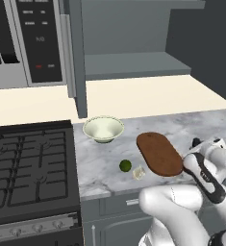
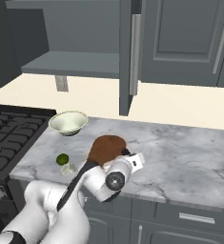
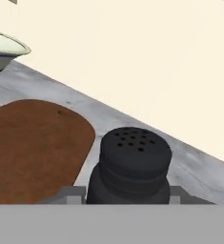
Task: Open the cabinet. Place the bowl and condiment on the counter. Then place the lime and garlic on the cutting board.
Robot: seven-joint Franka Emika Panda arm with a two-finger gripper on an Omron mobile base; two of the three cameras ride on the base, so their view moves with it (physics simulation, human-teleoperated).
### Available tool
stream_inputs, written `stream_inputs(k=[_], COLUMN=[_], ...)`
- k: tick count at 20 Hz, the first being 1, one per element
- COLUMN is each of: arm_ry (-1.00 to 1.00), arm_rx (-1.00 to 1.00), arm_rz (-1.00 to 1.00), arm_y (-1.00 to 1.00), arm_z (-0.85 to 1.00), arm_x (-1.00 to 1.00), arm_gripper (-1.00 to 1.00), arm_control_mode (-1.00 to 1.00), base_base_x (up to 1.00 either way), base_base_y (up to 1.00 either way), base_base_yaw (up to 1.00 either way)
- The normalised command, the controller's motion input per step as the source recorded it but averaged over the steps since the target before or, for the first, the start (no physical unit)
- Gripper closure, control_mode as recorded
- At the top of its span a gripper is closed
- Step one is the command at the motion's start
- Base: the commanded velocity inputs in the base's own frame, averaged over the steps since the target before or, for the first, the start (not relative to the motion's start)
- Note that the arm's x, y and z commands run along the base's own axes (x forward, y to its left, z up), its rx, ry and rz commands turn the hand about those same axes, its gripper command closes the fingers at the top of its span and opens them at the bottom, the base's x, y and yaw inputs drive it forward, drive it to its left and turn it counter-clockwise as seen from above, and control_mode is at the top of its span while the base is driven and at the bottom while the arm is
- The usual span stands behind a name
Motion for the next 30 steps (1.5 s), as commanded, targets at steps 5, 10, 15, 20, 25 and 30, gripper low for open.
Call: stream_inputs(k=[5, 10, 15, 20, 25, 30], arm_ry=[0.10, 0.22, 0.09, 0.01, 0.00, 0.00], arm_rx=[0.01, 0.07, 0.13, 0.05, 0.02, 0.03], arm_rz=[0.23, 0.22, 0.19, 0.16, 0.18, 0.13], arm_y=[-0.31, -0.54, -0.76, -0.46, -0.17, -0.11], arm_z=[0.01, 0.01, -0.11, -0.53, -0.67, -0.35], arm_x=[0.85, 0.35, 0.14, 0.42, 0.15, 0.09], arm_gripper=[1.00, 1.00, 1.00, 1.00, 1.00, 1.00], arm_control_mode=[-1.00, -1.00, -1.00, -1.00, -1.00, -1.00], base_base_x=[0.00, 0.00, 0.00, 0.00, 0.00, 0.00], base_base_y=[0.00, 0.00, 0.00, 0.00, 0.00, 0.00], base_base_yaw=[0.00, 0.00, 0.00, 0.00, 0.00, 0.00])
